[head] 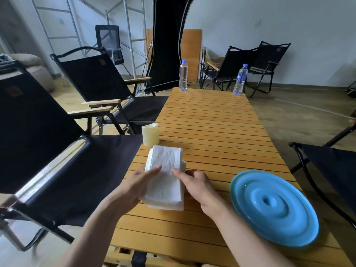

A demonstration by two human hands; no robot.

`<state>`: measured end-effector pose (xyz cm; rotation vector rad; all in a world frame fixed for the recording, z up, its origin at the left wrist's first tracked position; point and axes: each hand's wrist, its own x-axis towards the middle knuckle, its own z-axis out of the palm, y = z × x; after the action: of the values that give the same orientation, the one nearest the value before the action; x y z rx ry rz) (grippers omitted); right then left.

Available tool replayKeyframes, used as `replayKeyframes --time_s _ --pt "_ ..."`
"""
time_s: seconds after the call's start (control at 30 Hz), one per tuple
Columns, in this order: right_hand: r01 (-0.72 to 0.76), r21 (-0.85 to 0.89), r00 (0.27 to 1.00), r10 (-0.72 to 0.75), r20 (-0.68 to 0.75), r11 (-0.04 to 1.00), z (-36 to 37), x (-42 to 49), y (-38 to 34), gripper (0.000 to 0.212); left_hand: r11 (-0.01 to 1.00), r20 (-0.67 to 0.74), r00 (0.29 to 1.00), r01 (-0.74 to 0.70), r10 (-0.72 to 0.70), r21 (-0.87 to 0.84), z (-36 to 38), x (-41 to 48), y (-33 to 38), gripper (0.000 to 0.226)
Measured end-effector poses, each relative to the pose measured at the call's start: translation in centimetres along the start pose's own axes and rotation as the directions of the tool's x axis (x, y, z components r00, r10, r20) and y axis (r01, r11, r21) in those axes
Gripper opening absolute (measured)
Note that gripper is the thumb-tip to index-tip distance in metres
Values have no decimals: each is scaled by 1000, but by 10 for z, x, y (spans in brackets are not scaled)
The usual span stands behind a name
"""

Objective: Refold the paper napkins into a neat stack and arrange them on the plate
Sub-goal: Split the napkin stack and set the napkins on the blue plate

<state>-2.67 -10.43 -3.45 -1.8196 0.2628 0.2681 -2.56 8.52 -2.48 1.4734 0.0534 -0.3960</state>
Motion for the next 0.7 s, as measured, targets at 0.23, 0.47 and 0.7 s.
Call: replayKeyframes --time_s 0.23,0.47,0.7 --pt "0 15 1000 0 -29 1000 16 5 10 45 999 -186 981 47 -47 -4 4 14 -13 35" --pt "2 300 998 -23 66 954 21 5 9 57 994 -247 964 88 -100 -58 10 21 -16 32" --pt "-48 438 995 4 101 897 20 12 16 71 998 -133 991 -2 -6 -61 16 24 -28 36"
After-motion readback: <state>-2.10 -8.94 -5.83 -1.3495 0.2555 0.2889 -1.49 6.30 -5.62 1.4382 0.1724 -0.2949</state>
